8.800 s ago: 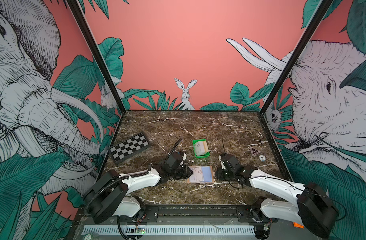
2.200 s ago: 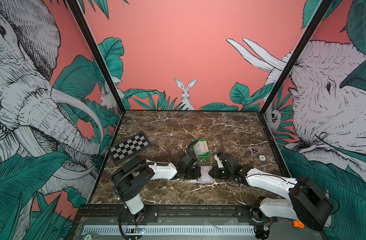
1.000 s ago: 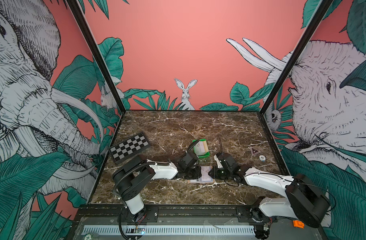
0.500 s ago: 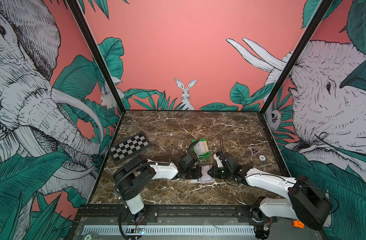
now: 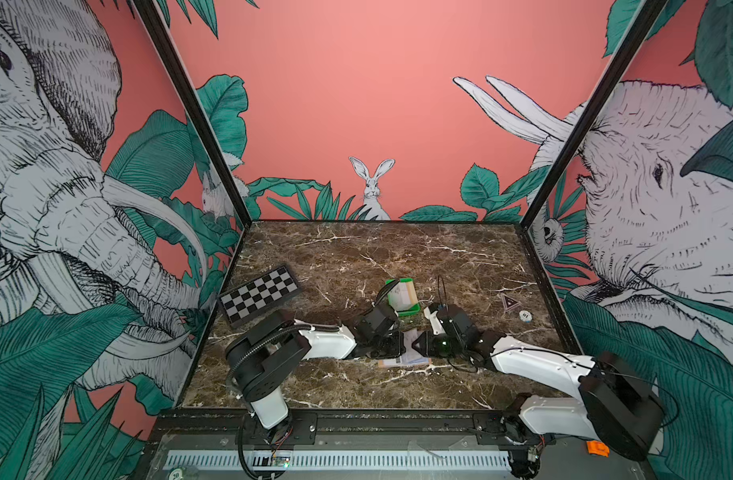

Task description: Put the credit cards into the card holder

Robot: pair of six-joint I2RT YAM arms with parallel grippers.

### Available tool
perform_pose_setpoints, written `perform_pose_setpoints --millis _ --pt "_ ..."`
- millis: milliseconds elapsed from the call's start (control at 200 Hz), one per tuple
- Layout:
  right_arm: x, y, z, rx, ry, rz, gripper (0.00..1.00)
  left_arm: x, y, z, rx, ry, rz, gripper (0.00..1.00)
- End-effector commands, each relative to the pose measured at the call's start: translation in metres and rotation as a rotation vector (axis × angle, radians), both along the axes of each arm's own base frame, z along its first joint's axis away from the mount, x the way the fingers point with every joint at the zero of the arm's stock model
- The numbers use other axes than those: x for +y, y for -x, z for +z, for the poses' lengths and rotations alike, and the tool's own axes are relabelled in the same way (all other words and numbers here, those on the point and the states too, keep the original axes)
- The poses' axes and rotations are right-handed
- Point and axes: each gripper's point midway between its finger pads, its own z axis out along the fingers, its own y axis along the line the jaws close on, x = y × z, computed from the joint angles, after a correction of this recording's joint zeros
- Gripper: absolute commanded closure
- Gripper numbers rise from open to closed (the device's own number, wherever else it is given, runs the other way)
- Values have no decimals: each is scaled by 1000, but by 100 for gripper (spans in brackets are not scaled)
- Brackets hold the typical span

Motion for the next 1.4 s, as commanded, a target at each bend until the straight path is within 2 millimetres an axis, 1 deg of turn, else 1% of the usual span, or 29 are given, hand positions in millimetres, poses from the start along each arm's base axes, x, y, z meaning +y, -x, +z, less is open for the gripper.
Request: perform_pose_setpoints --millis 0,190,350,555,665,765,895,1110,1265,1395 --pt "10 -6 13 -40 -9 17 78 6 -4 20 -50 31 14 91" --pt "18 -7 18 -48 -3 30 76 21 -11 37 -85 45 39 89" --pt "30 -7 21 -53 -4 55 74 37 -18 47 -111 69 67 87" --pt "46 -6 22 -57 2 83 73 59 -22 53 -138 84 110 86" --pt "54 -5 22 -59 3 94 73 64 -22 55 -150 88 114 85" --pt "57 -5 22 -61 9 99 72 65 -20 54 -146 94 113 84" --pt "55 -6 23 -71 17 89 73 62 -19 53 -138 121 111 84" --pt "41 -6 21 -90 58 63 73 59 -20 52 -132 120 102 84" --pt "30 -9 20 -105 96 23 71 53 -30 60 -168 90 79 84" --pt "25 -16 27 -126 123 13 68 50 -43 66 -208 35 67 83"
